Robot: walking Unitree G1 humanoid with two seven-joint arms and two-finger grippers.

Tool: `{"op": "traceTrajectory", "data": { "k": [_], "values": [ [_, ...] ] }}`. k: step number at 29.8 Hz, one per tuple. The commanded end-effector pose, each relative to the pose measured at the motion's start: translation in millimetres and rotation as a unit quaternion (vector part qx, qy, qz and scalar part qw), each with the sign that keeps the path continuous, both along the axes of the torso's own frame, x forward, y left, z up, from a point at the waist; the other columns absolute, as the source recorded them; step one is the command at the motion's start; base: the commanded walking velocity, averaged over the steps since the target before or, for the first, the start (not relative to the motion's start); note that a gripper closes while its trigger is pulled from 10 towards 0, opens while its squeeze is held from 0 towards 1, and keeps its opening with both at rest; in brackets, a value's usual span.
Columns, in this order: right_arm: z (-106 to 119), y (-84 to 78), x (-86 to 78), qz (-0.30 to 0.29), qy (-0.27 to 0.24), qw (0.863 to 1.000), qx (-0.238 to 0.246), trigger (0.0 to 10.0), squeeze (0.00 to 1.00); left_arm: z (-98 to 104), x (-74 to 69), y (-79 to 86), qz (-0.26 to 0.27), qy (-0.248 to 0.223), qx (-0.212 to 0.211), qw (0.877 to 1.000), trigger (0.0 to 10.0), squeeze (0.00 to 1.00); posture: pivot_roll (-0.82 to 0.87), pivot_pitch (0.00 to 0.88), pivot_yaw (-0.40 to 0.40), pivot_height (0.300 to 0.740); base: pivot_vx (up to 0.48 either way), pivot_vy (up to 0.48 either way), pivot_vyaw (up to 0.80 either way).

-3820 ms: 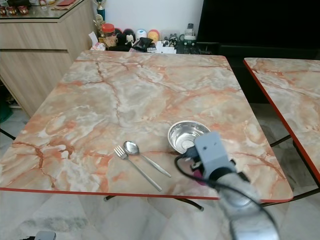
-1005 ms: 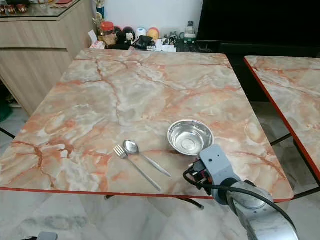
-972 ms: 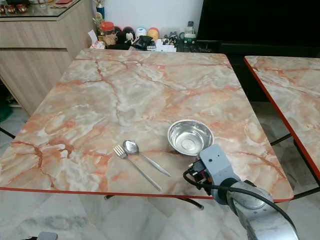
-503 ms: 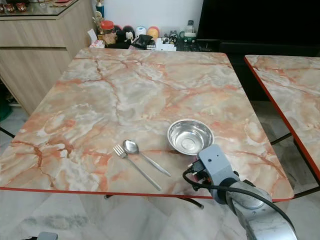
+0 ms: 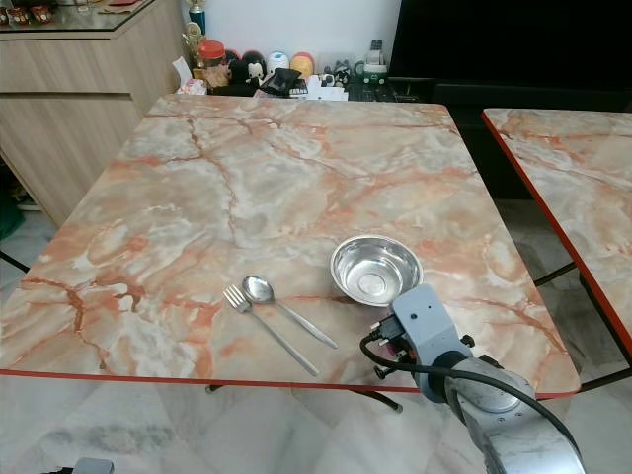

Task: Setting the table

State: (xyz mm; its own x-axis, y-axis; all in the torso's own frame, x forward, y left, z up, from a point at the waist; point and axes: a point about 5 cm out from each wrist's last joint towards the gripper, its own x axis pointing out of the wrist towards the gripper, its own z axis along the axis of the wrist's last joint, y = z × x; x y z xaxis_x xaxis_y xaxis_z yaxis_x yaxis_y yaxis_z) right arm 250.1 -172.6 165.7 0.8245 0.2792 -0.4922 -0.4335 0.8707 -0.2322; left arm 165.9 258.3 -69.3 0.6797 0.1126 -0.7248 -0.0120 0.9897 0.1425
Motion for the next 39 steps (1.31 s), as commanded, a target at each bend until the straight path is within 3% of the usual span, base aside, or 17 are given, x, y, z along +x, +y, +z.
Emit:
{"op": "traceTrajectory", "data": {
  "k": [1, 3, 4, 5, 13, 15, 17, 18, 19, 21, 24, 25, 27, 31, 34, 35, 39],
  "values": [
    [4, 4.8, 1.5, 0.002, -0.011, 1.000, 0.013, 3.4, 0.00, -4, -9.9, 3.5, 0.000, 0.021, 0.005, 1.000, 10.0, 0.00, -0.05, 0.152, 0.001, 0.740, 0.000, 0.000, 0.00],
    [6, 7.9, 1.1, 0.004, -0.015, 1.000, 0.024, 3.7, 0.00, -4, -9.8, 3.5, -0.001, 0.021, 0.005, 1.000, 10.0, 0.00, -0.05, 0.151, 0.000, 0.740, 0.000, 0.000, 0.00],
    [9, 11.9, -0.1, 0.009, -0.018, 0.999, 0.031, 7.9, 0.00, -4, -9.5, 3.5, -0.004, 0.020, 0.006, 1.000, 10.0, 0.00, -0.05, 0.150, 0.001, 0.740, 0.000, 0.000, 0.00],
    [12, 16.8, -1.8, 0.016, -0.022, 0.999, 0.040, 10.0, 0.00, -3, -9.0, 3.4, -0.010, 0.019, 0.007, 1.000, 10.0, 0.00, -0.05, 0.151, 0.000, 0.740, 0.000, 0.000, 0.00],
    [32, 33.5, -7.6, 0.050, -0.048, 0.995, 0.074, 10.0, 0.00, -1, -8.1, 8.1, -0.006, 0.015, 0.010, 1.000, 10.0, 0.00, -0.06, 0.149, 0.000, 0.740, 0.000, 0.000, 0.00],
    [49, 33.5, 3.9, 0.034, -0.121, 0.986, 0.107, 10.0, 0.00, -1, -5.7, 3.3, -0.009, 0.011, 0.007, 1.000, 10.0, 0.00, -0.06, 0.147, -0.001, 0.740, 0.000, 0.000, 0.00],
    [52, 31.9, 7.0, 0.022, -0.131, 0.984, 0.120, 10.0, 0.00, -2, -5.1, 1.9, -0.010, 0.010, 0.007, 1.000, 10.0, 0.00, -0.06, 0.147, -0.002, 0.740, 0.000, 0.000, 0.00],
    [57, 31.4, 11.2, 0.016, -0.158, 0.975, 0.155, 10.0, 0.00, -1, -3.7, -0.2, -0.012, 0.007, 0.004, 1.000, 10.0, 0.00, -0.06, 0.146, -0.002, 0.740, 0.000, 0.000, 0.00],
    [61, 30.9, 12.3, 0.014, -0.175, 0.971, 0.163, 10.0, 0.00, -1, -3.2, -0.9, -0.013, 0.006, 0.004, 1.000, 10.0, 0.00, -0.06, 0.146, -0.003, 0.740, 0.000, 0.000, 0.00],
    [78, 27.9, 17.3, -0.002, -0.251, 0.949, 0.191, 10.0, 0.00, -1, -2.5, -1.3, -0.015, 0.004, 0.005, 1.000, 10.0, 0.00, -0.05, 0.147, -0.001, 0.740, 0.000, 0.000, 0.00],
    [88, 22.4, 23.5, -0.032, -0.303, 0.935, 0.182, 10.0, 0.00, -1, -2.3, -1.1, -0.014, 0.003, 0.007, 1.000, 10.0, 0.00, -0.07, 0.144, 0.003, 0.740, 0.000, 0.000, 0.00],
    [85, 18.9, 30.6, -0.069, -0.313, 0.926, 0.199, 10.0, 0.00, -1, -2.4, -1.4, -0.013, 0.003, 0.007, 1.000, 10.0, 0.00, -0.06, 0.143, 0.004, 0.740, 0.000, 0.000, 0.00],
    [83, 17.8, 33.5, -0.086, -0.312, 0.923, 0.207, 10.0, 0.00, -1, -2.5, -1.6, -0.013, 0.003, 0.006, 1.000, 10.0, 0.00, -0.06, 0.142, 0.002, 0.740, 0.000, 0.000, 0.00],
    [63, 14.7, 37.7, -0.116, -0.304, 0.926, 0.192, 10.0, 0.00, -1, -1.2, -2.5, -0.002, -0.003, 0.003, 1.000, 10.0, 0.00, -0.04, 0.137, -0.002, 0.740, 0.000, 0.000, 0.00],
    [55, 9.3, 35.1, -0.106, -0.303, 0.932, 0.168, 10.0, 0.00, 0, 0.5, -1.9, -0.006, -0.003, 0.005, 1.000, 10.0, 0.00, -0.04, 0.137, -0.002, 0.740, 0.000, 0.000, 0.00],
    [52, 0.4, 34.2, -0.106, -0.311, 0.935, 0.134, 10.0, 0.00, 1, 1.1, -0.4, -0.007, -0.003, 0.008, 1.000, 10.0, 0.00, -0.05, 0.139, -0.003, 0.740, 0.000, 0.000, 0.00],
    [50, -17.4, 31.7, -0.115, -0.323, 0.933, 0.110, 10.0, 0.00, 2, 1.4, 1.9, -0.009, -0.003, 0.012, 1.000, 10.0, 0.00, -0.06, 0.139, -0.004, 0.740, 0.000, 0.000, 0.00]
  ]
}}
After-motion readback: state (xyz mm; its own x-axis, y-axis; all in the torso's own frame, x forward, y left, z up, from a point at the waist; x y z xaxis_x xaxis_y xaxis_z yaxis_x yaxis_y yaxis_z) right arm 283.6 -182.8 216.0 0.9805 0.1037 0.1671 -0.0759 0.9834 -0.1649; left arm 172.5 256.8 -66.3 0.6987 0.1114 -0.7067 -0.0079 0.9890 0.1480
